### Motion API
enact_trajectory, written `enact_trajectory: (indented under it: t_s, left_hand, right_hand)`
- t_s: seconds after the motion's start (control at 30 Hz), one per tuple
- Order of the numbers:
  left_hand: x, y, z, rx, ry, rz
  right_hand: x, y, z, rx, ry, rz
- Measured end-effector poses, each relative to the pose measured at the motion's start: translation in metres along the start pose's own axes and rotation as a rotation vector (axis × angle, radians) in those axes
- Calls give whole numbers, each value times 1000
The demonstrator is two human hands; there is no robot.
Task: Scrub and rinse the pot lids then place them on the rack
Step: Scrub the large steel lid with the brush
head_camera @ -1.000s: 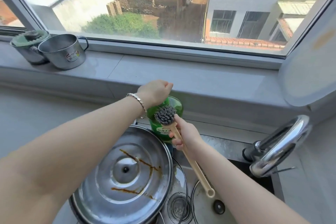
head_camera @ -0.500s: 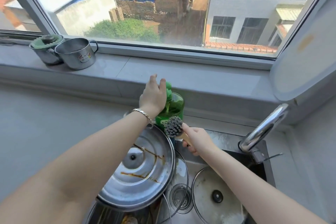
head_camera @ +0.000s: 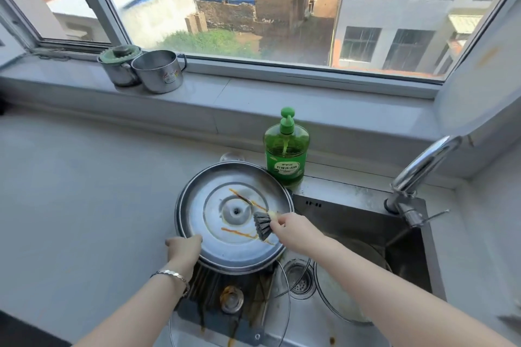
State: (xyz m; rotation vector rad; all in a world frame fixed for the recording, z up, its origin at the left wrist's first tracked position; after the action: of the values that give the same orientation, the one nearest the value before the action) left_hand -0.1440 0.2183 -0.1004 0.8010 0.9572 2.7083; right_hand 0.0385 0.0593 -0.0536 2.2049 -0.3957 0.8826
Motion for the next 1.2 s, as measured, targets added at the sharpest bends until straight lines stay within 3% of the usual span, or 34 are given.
enact_trajectory:
  t_s: [0.13,0.33,0.67,0.9,1.1,1.2]
  left_hand:
    - [-3,-15,-10,55,310,-135]
    - [1,-13,-13,115,493,-261]
    - [9,8,6,-41,432,-298]
    - [11,31,17,-12,490,-297]
    - [5,68,6,154,535,-529]
    - [-7,100,7,181,537,-636]
  right_hand:
    - [4,9,-7,7,33,23]
    - [15,21,0,-7,37,70]
    - [19,30,3,-25,-6,77]
    - [31,36,1,52,5,131]
    - [47,51,19,105,-50,234]
    - [54,64,48,81,97,291]
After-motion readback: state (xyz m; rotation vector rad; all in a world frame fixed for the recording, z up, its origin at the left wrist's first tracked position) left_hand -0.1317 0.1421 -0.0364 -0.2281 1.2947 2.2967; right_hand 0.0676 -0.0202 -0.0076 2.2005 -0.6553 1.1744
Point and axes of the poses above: each hand's wrist, its own y-axis away from the middle knuckle, its own x-axis out of the back of the hand, z = x × y, the point moved 5 cm from there along -y, towards the middle knuckle, and after that the axes turned 8 degrees about y, right-handed, at the moved point
